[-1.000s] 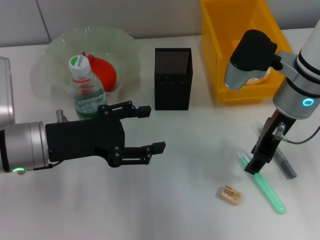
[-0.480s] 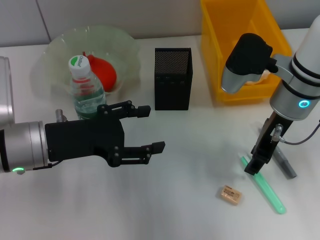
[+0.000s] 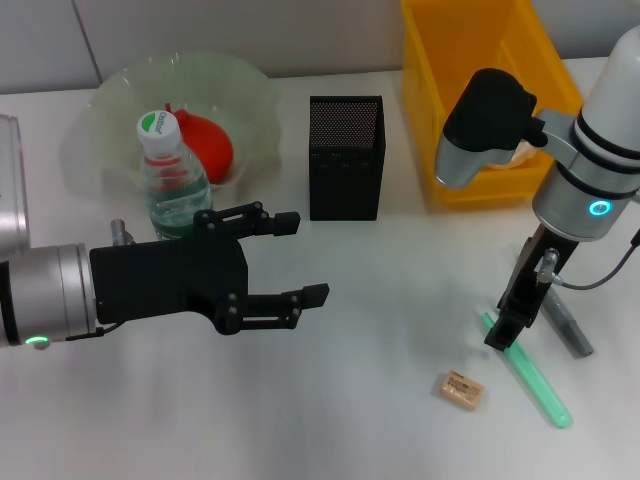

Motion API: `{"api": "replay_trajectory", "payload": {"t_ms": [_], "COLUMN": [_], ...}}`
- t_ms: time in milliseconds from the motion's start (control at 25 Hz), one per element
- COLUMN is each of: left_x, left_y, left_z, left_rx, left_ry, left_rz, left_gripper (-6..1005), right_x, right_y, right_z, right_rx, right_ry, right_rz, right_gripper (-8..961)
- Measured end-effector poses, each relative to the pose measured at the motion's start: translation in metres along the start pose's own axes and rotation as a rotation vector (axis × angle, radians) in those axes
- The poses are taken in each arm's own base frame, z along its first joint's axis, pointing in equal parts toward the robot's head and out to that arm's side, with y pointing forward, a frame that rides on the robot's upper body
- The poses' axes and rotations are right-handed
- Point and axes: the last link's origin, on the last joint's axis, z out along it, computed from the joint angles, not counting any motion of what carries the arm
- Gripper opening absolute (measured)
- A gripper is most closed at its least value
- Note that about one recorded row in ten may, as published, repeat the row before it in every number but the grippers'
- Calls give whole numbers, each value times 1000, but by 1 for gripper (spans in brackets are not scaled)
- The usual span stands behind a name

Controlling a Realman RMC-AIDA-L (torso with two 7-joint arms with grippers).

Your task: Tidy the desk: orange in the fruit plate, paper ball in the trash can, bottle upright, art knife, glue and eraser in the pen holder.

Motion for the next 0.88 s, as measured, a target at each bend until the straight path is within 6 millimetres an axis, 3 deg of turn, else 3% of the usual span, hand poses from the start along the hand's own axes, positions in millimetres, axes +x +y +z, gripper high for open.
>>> {"api": "replay_trajectory", "payload": {"t_ms": [880], "left_x": [1], "left_y": [-1], "left_z": [1], "left_rx": [-3], "left_ry": [1], "left_rz": [6], "left_gripper": [827], "right_x": [-5], "right_y": [-1], "right_z": [2], "right_rx": [8], "right_ry": [-2], "right_rz": [14], "right_gripper": [406]}}
